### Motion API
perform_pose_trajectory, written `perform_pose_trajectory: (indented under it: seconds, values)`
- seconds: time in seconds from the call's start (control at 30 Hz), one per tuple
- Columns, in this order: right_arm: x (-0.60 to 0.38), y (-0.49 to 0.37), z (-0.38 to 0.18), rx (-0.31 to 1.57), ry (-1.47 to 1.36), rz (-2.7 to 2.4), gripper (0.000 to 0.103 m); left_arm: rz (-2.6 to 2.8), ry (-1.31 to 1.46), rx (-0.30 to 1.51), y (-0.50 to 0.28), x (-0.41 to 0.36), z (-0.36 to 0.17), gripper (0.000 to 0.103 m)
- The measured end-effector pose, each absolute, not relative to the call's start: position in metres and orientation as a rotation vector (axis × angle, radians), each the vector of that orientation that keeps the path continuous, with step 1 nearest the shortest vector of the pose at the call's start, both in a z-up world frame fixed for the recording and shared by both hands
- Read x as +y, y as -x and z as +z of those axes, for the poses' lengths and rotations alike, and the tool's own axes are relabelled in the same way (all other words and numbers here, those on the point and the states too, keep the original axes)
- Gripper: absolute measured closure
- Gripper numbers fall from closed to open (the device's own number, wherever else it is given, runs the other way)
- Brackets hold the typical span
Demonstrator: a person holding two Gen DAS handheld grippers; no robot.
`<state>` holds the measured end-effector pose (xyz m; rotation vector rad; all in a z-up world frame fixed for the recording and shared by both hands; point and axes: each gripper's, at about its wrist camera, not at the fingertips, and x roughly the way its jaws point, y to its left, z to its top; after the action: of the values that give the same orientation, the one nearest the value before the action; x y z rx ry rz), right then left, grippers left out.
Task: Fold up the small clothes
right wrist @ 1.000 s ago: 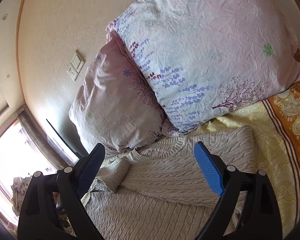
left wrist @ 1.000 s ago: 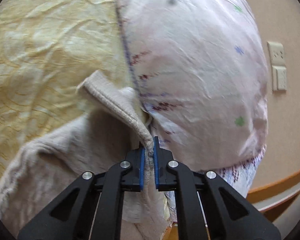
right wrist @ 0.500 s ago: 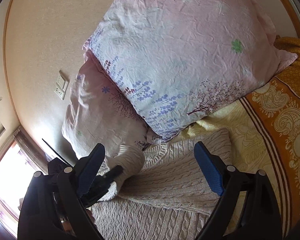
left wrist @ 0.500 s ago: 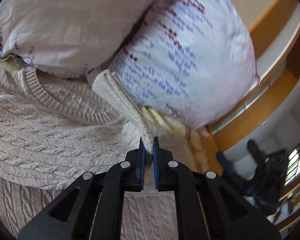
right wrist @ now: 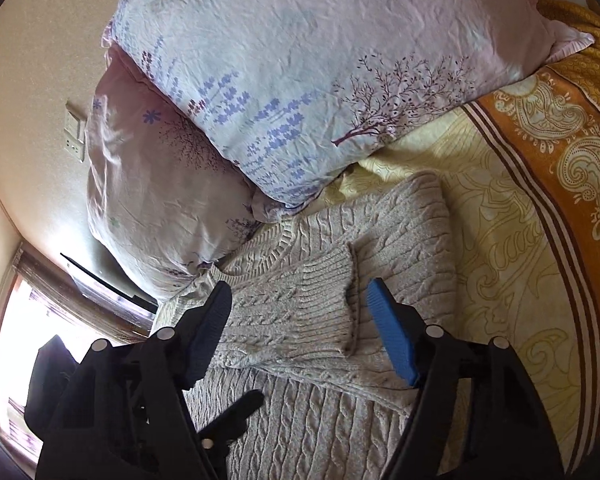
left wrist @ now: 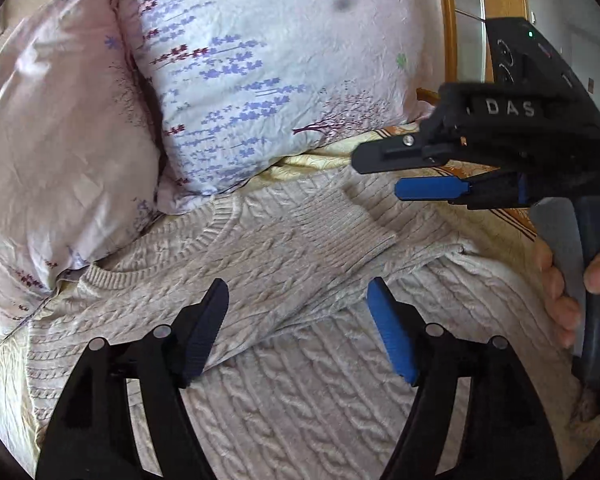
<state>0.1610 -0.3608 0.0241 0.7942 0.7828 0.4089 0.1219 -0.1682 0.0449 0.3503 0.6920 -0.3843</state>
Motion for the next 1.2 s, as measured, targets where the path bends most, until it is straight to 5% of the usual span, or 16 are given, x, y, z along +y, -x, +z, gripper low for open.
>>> perform_pose_trajectory:
  seconds: [0.1,0.43,0.57,0.73,0.97,1.03,1.2]
  values:
    - [-0.353,-0.165,0.020,0.821,-0.753,0.413,0.048,-0.288,-0.374,0.690,-0.118,-0.121,0.052,0.031]
    - [-0.328,-0.166,0.014,0.883,-0.576,0.330,0.056,0.099,-0.333,0.794,-0.101,0.046,0.046,0.032]
    - [-0.323,-0.165,0.013,0.885,-0.540,0.310,0.069,0.146,-0.353,0.836,-0.099,0.064,0.034,0.035]
    - [-0.325,-0.165,0.013,0.886,-0.547,0.313,0.070,0.177,-0.334,0.886,-0.105,0.080,0.024,0.046]
    - [-0.320,-0.165,0.016,0.891,-0.510,0.317,0.070,0.203,-0.326,0.906,-0.109,0.086,0.015,0.046]
    - [-0.316,-0.165,0.018,0.889,-0.496,0.340,0.091,0.217,-0.278,0.911,-0.115,0.094,0.014,0.047]
    - [-0.317,-0.164,0.019,0.885,-0.509,0.330,0.093,0.240,-0.166,0.909,-0.123,0.107,0.014,0.050]
